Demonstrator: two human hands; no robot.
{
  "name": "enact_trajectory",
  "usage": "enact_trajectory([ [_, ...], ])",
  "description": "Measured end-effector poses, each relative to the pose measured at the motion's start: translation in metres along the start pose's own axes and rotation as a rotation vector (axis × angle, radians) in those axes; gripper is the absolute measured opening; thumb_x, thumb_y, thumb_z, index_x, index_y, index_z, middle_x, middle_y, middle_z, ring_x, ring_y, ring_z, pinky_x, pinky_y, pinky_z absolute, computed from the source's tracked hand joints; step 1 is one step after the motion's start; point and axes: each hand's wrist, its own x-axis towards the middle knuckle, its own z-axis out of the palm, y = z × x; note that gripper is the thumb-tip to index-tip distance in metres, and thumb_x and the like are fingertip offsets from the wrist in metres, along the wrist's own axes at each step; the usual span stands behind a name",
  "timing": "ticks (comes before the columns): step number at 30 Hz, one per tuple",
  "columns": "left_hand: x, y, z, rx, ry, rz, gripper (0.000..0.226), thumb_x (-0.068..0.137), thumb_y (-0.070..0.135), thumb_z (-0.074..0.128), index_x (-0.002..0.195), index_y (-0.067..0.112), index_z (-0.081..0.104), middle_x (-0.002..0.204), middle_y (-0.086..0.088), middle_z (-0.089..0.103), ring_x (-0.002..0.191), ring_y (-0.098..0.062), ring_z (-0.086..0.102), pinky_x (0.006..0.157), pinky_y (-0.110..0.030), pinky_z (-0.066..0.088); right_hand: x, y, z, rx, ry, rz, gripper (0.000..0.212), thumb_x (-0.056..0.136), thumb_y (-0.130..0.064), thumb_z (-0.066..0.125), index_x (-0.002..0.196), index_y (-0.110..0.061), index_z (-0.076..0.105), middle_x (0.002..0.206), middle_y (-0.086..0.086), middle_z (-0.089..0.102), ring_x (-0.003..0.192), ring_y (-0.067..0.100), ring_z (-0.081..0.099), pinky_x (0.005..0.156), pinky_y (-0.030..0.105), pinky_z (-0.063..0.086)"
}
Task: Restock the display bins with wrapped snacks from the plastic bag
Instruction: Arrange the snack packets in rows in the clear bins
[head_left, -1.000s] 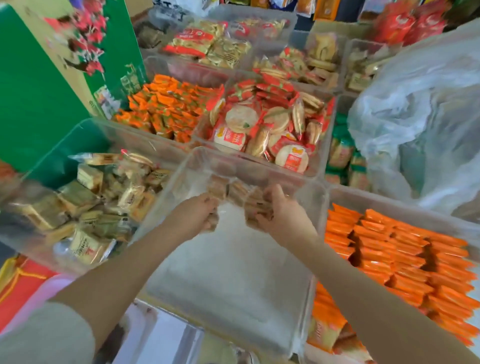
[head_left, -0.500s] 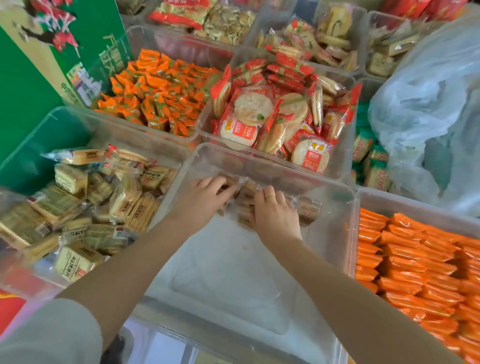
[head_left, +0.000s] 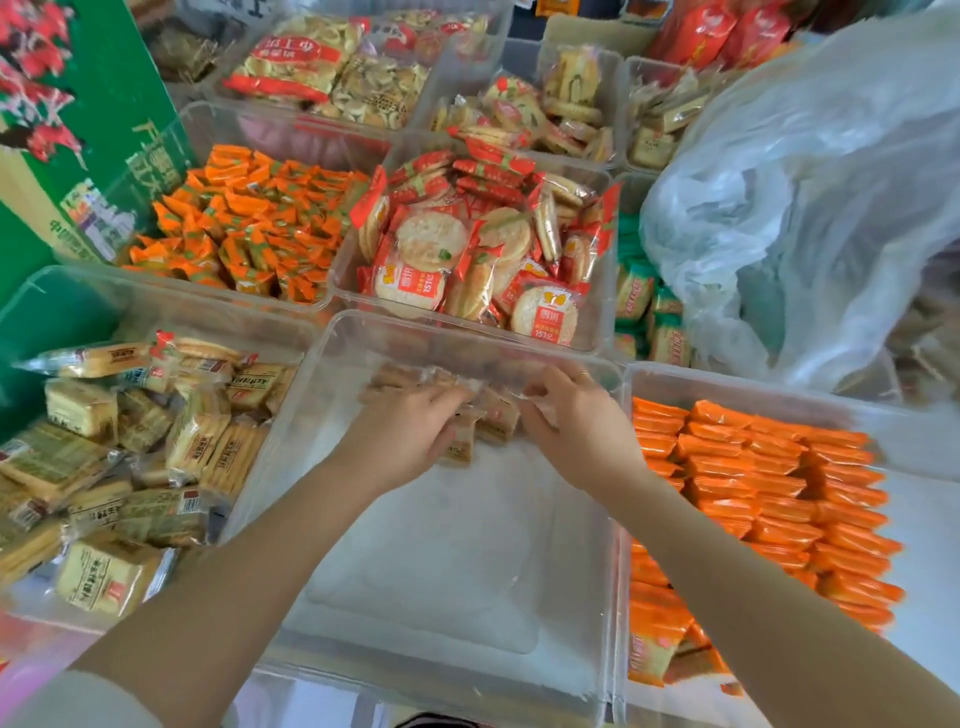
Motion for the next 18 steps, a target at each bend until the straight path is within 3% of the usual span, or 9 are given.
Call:
enact_trajectory([
  [3, 0.019, 0.052, -0.006, -0.111, 0.026, 0.119, 0.039, 0.084, 0.028, 0.038, 0.112, 0.014, 0.060, 0.081, -0.002, 0.066, 0.064, -0.026, 0.062, 0.047, -0.033, 0.048, -0.017, 0.030, -0.044, 0.104, 0.197, 0.025, 0.010, 0.088, -0.014, 0.059, 0.096, -0.008, 0.061, 0.090, 0.000, 0.056, 0.066, 0.018, 0.050, 0.058, 0.034, 0.045],
  [8, 0.055, 0.163, -0.004, -0.186, 0.073, 0.351, 0.031, 0.083, 0.028, 0.048, 0.106, 0.015, 0.065, 0.083, 0.002, 0.068, 0.060, -0.017, 0.063, 0.048, -0.022, 0.046, -0.064, 0.112, -0.097, 0.196, 0.421, 0.296, 0.006, 0.090, -0.011, 0.056, 0.094, -0.012, 0.062, 0.077, 0.001, 0.059, 0.063, 0.016, 0.055, 0.056, 0.016, 0.039],
  [10, 0.070, 0.203, 0.003, -0.253, 0.013, 0.359, 0.030, 0.086, 0.025, 0.053, 0.113, 0.017, 0.063, 0.093, 0.004, 0.067, 0.071, -0.018, 0.064, 0.056, -0.028, 0.052, -0.085, 0.156, -0.111, 0.224, 0.477, 0.446, 0.009, 0.090, -0.011, 0.055, 0.094, -0.013, 0.064, 0.076, 0.002, 0.061, 0.067, 0.018, 0.056, 0.061, 0.020, 0.039],
  [13, 0.098, 0.249, 0.017, -0.320, -0.046, 0.347, 0.029, 0.089, 0.023, 0.056, 0.117, 0.018, 0.060, 0.098, 0.006, 0.064, 0.081, -0.018, 0.063, 0.066, -0.037, 0.052, -0.111, 0.219, -0.134, 0.253, 0.516, 0.622, 0.016, 0.090, -0.011, 0.054, 0.102, -0.006, 0.064, 0.090, 0.006, 0.065, 0.079, 0.019, 0.057, 0.068, 0.025, 0.039],
  [15, 0.117, 0.276, 0.025, -0.308, -0.073, 0.335, 0.030, 0.089, 0.023, 0.057, 0.119, 0.019, 0.059, 0.100, 0.007, 0.064, 0.086, -0.016, 0.061, 0.070, -0.034, 0.050, -0.120, 0.262, -0.148, 0.254, 0.526, 0.702, 0.021, 0.090, -0.010, 0.052, 0.106, -0.004, 0.063, 0.103, 0.008, 0.064, 0.088, 0.020, 0.055, 0.072, 0.020, 0.035],
  [18, 0.145, 0.319, 0.039, -0.278, -0.085, 0.298, 0.031, 0.091, 0.025, 0.054, 0.121, 0.021, 0.058, 0.104, 0.007, 0.063, 0.091, -0.015, 0.060, 0.069, -0.030, 0.047, -0.118, 0.329, -0.171, 0.200, 0.445, 0.746, 0.026, 0.090, -0.013, 0.053, 0.115, -0.007, 0.059, 0.117, 0.010, 0.060, 0.101, 0.026, 0.057, 0.082, 0.025, 0.037],
])
